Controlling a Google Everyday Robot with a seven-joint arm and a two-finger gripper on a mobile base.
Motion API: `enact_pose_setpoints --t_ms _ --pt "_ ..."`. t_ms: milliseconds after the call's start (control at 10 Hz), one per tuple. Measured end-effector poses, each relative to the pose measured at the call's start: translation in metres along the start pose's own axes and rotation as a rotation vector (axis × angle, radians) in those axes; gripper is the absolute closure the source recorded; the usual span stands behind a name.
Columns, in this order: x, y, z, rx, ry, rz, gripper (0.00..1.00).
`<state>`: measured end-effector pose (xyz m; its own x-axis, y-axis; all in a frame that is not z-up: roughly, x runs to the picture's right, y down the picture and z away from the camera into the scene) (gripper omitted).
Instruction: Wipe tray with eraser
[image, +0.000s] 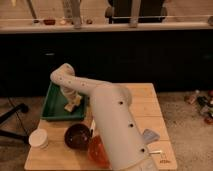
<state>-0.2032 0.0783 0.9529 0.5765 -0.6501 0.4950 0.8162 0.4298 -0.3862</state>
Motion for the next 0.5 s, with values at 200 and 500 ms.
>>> enact_pose_setpoints --t_ms 200,500 --pt "0.010 -0.008 0.001 0.026 0.012 0.024 1.00" --pt "0.010 -0.020 0.000 0.067 -0.005 0.036 1.00"
